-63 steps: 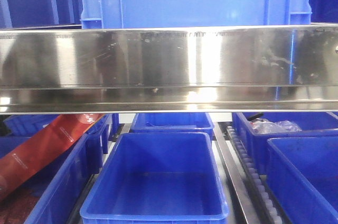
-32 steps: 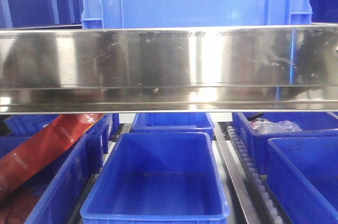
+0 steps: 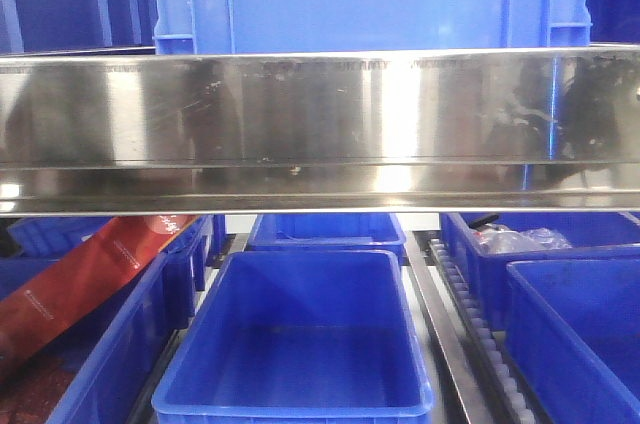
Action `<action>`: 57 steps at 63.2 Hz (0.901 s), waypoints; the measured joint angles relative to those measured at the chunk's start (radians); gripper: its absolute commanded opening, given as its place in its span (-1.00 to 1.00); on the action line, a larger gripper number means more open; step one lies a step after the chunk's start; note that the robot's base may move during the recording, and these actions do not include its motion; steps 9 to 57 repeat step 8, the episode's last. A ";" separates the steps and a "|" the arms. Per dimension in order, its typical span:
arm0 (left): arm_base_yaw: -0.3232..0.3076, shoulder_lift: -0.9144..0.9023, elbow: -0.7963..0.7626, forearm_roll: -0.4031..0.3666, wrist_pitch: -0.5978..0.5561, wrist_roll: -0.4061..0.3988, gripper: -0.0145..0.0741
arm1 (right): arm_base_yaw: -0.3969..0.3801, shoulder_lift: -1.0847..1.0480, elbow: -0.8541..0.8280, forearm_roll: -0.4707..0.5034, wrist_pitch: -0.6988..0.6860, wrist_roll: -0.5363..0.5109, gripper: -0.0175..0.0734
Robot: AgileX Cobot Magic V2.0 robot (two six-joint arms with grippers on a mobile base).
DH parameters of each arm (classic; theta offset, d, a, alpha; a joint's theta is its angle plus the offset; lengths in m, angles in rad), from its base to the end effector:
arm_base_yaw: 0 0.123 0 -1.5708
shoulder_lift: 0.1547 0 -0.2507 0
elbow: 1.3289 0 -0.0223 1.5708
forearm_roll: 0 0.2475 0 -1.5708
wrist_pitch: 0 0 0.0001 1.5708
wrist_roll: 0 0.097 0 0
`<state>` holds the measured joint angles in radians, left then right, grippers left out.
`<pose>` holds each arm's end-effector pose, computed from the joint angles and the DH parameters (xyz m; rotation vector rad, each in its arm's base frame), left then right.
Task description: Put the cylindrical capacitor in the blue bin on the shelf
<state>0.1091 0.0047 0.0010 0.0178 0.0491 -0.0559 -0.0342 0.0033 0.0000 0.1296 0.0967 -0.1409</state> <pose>0.0937 0.0104 0.2082 -0.1139 1.5344 0.0571 0.0942 -0.0020 0.2041 0.0079 1.5828 -0.0262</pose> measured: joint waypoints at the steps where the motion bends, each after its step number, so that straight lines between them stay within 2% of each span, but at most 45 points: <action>1: 0.000 0.000 0.000 0.000 0.000 0.000 -0.92 | 0.000 0.000 0.000 0.000 0.000 0.000 -0.97; 57: 0.000 0.000 0.000 0.000 0.000 0.000 -0.92 | 0.000 0.000 0.000 0.000 0.000 0.000 -0.97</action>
